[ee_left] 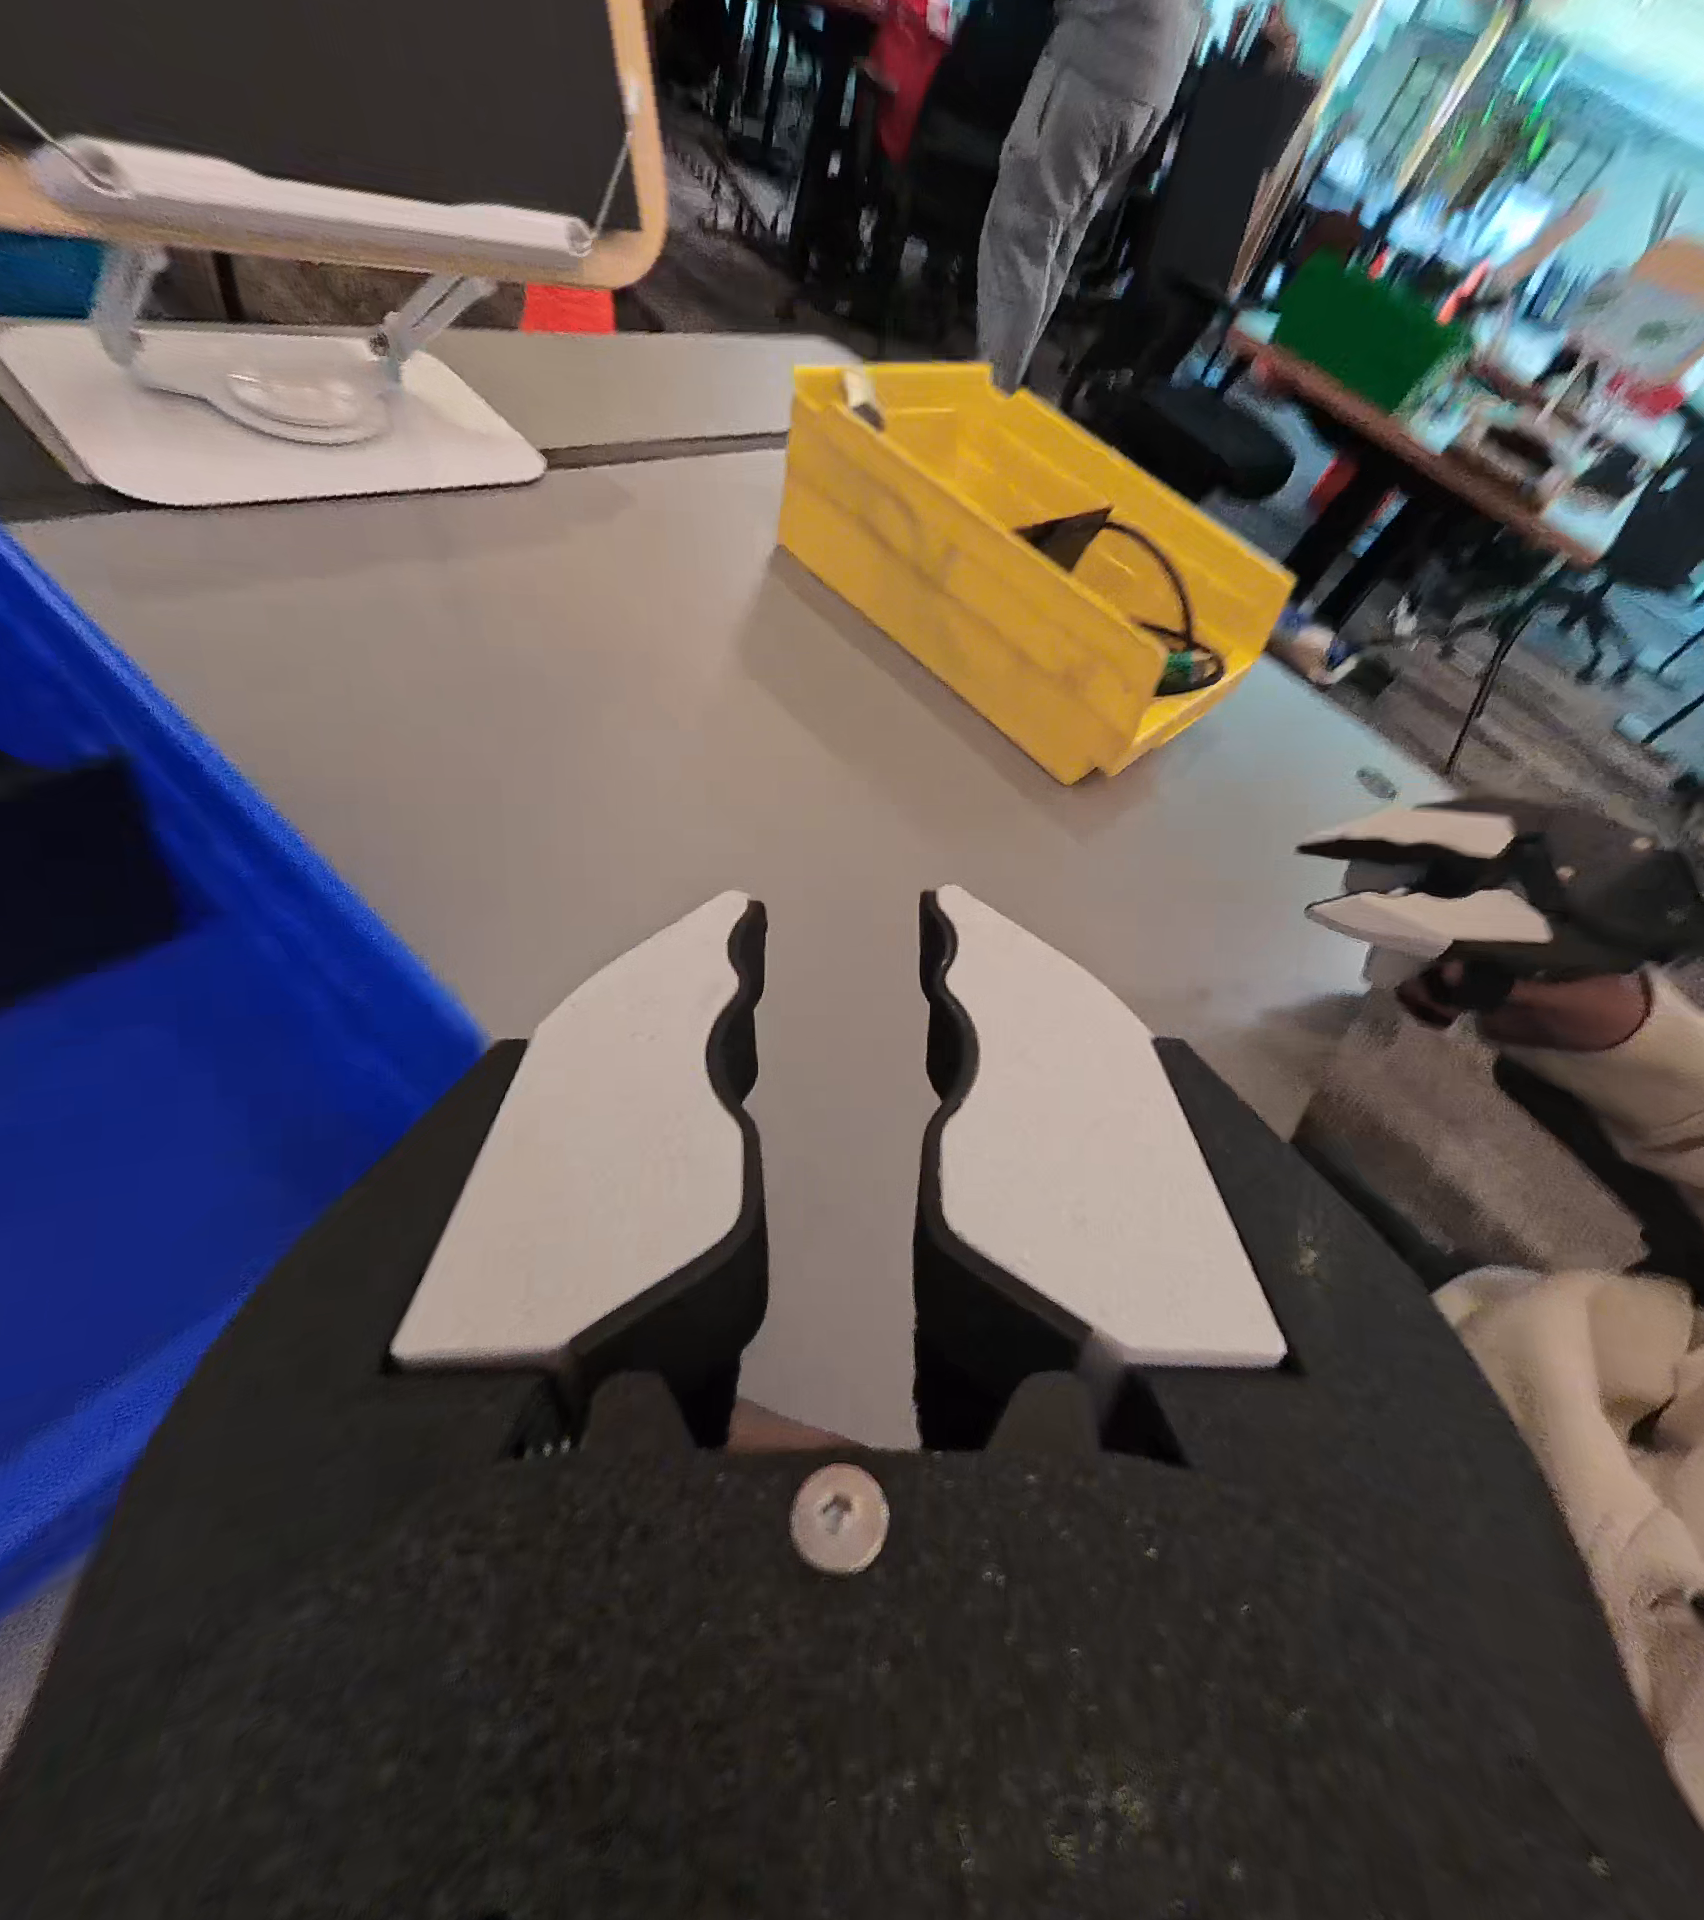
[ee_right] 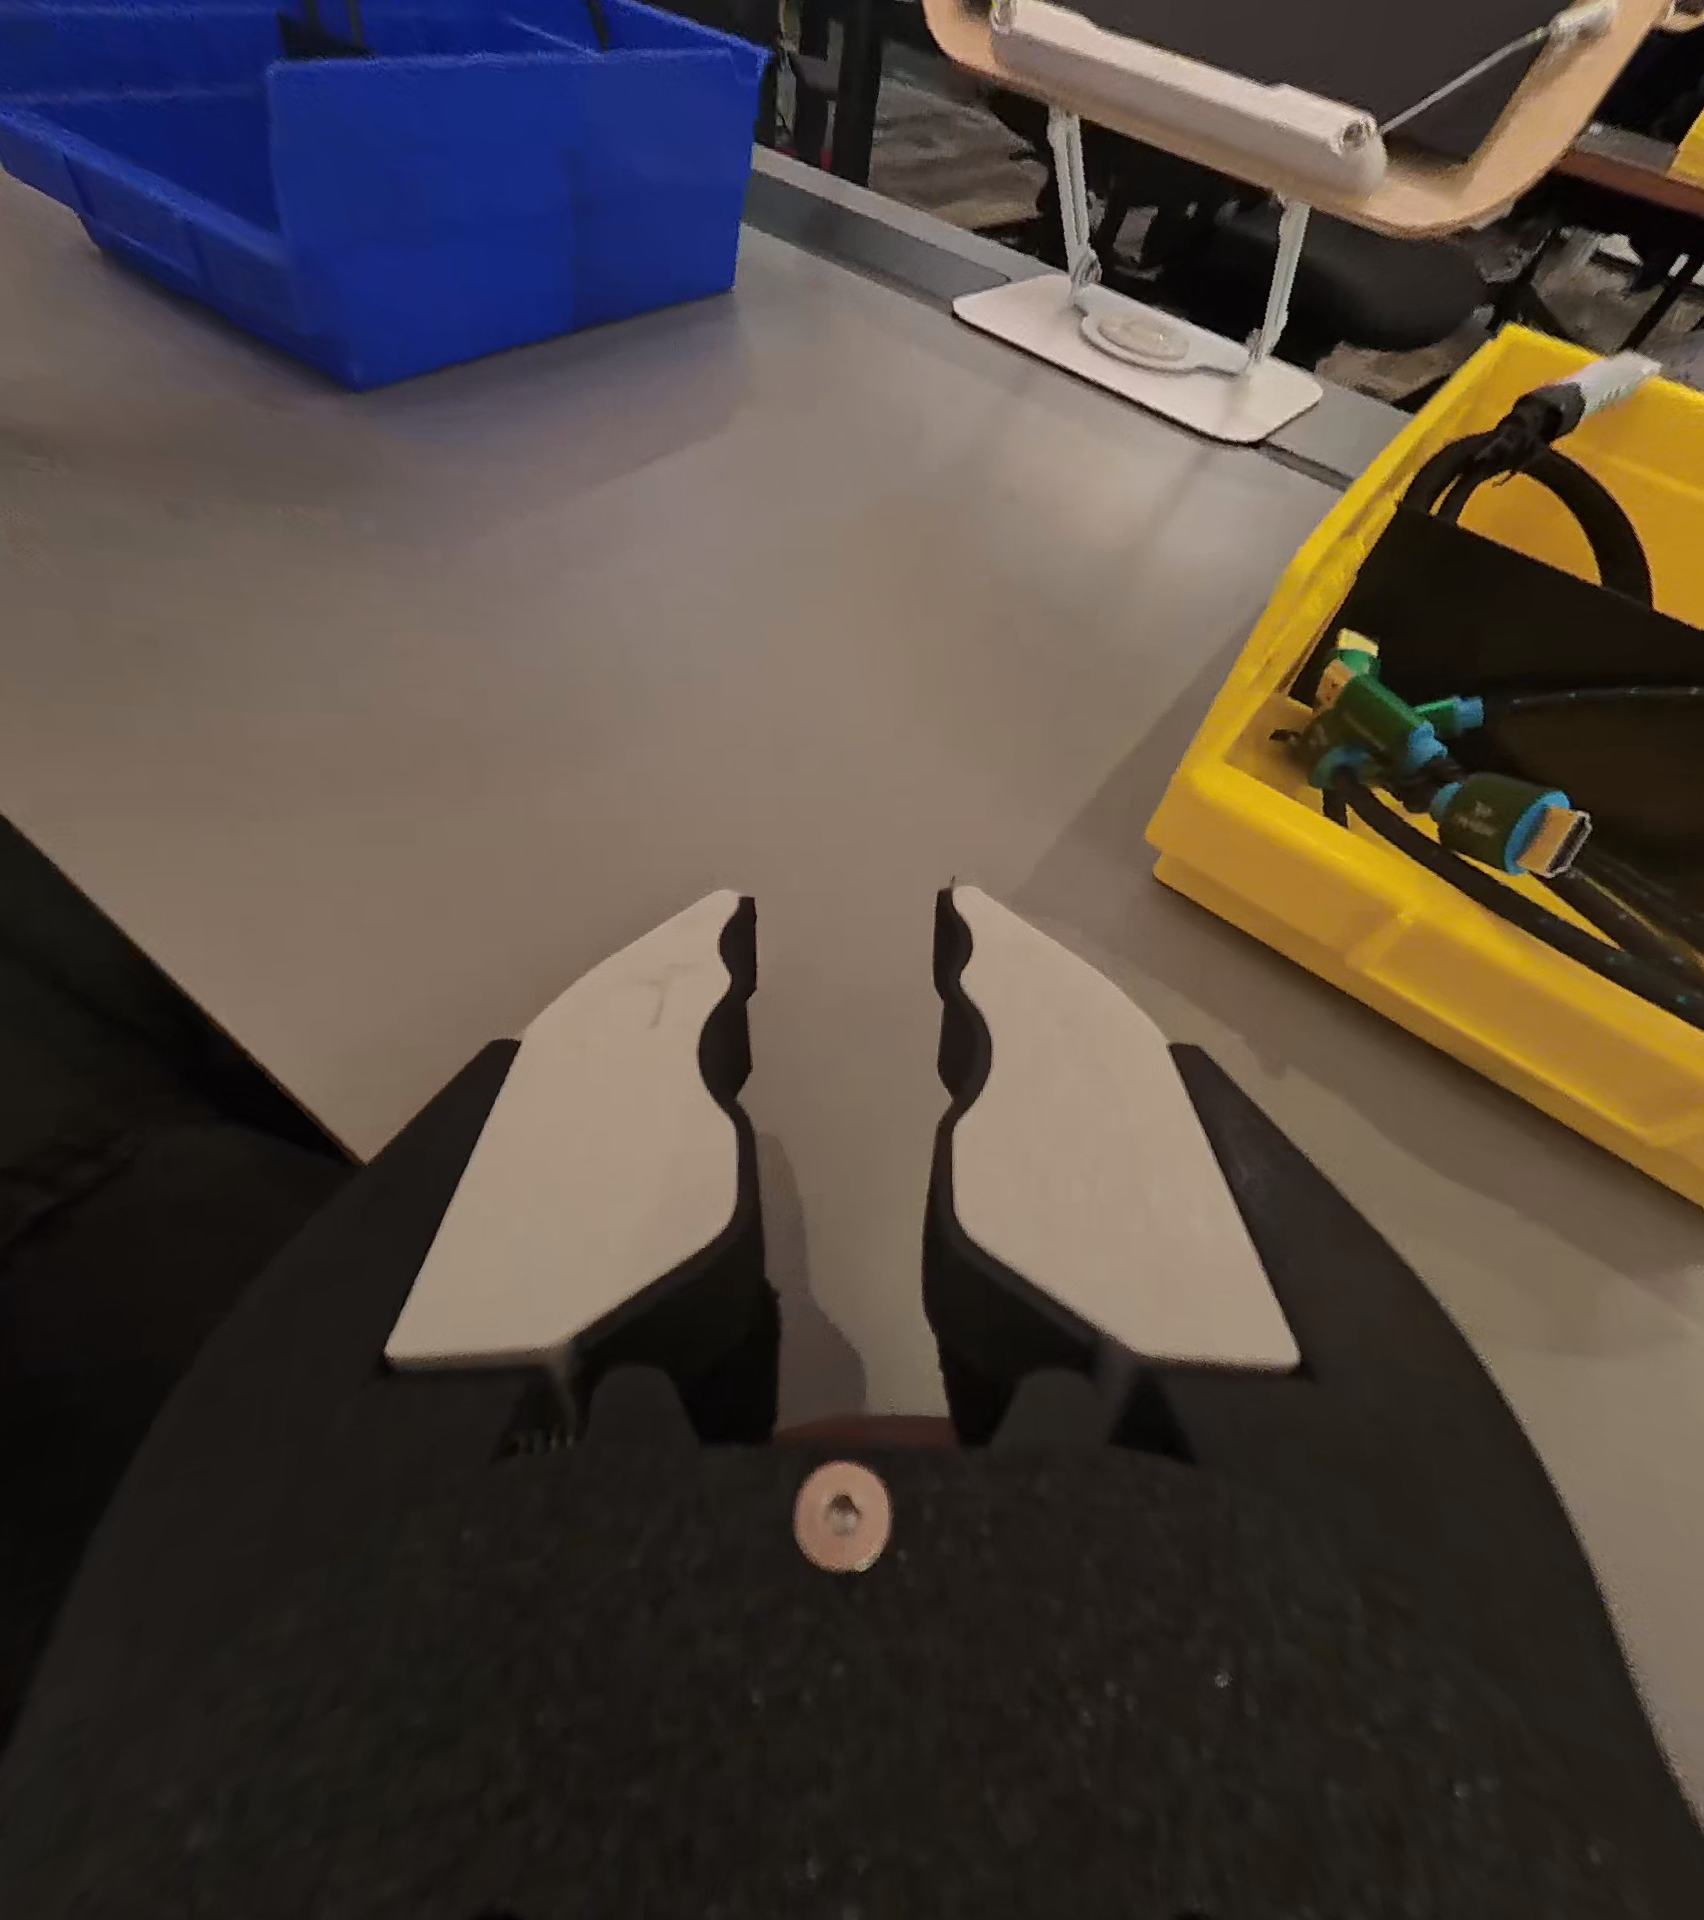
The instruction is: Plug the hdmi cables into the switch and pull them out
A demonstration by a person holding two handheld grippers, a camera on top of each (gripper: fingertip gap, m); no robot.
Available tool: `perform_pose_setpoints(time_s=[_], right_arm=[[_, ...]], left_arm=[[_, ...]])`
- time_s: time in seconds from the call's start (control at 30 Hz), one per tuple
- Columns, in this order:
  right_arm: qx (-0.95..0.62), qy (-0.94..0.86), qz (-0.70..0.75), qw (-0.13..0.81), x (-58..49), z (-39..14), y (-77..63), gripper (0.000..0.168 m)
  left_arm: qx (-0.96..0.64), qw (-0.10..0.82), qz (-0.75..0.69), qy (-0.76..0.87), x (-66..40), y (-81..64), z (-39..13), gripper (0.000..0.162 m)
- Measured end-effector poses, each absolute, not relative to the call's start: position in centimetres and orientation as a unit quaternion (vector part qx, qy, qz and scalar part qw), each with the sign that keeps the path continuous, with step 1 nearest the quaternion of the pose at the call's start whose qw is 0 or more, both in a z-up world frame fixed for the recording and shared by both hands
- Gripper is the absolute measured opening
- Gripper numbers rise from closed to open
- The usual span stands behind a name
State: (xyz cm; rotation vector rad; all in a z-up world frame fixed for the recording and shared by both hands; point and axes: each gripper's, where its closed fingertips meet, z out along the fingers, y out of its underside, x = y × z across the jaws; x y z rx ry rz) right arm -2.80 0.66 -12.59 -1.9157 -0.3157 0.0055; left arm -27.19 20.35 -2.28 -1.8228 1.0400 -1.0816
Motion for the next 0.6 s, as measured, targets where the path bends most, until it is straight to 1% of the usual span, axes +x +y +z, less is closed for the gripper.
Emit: perform_pose_setpoints(time_s=[0.13,0.23,0.37,0.43,0.53,0.6], right_arm=[[-0.819,-0.125,0.023,0.559,-2.5,-12.9,1.2,0.032],[-0.819,-0.129,0.036,0.559,-3.0,-12.9,1.7,0.031],[-0.82,-0.144,0.036,0.552,-3.6,-13.1,2.2,0.032],[-0.821,-0.147,0.039,0.55,-3.8,-13.3,2.3,0.032],[-0.827,-0.149,0.038,0.54,-3.7,-13.8,2.1,0.032],[-0.83,-0.144,0.04,0.537,-3.4,-14.1,1.9,0.032]], left_arm=[[-0.753,0.363,-0.284,0.47,-29.3,29.4,-2.2,0.032],[-0.814,0.293,-0.193,0.463,-30.0,37.7,-5.1,0.042],[-0.886,0.172,-0.166,0.396,-29.6,45.4,-10.5,0.05],[-0.902,0.138,-0.159,0.376,-29.4,47.3,-12.7,0.055],[-0.915,0.106,-0.155,0.358,-29.1,48.4,-14.7,0.056],[-0.92,0.067,-0.165,0.349,-29.1,47.7,-16.1,0.056]])
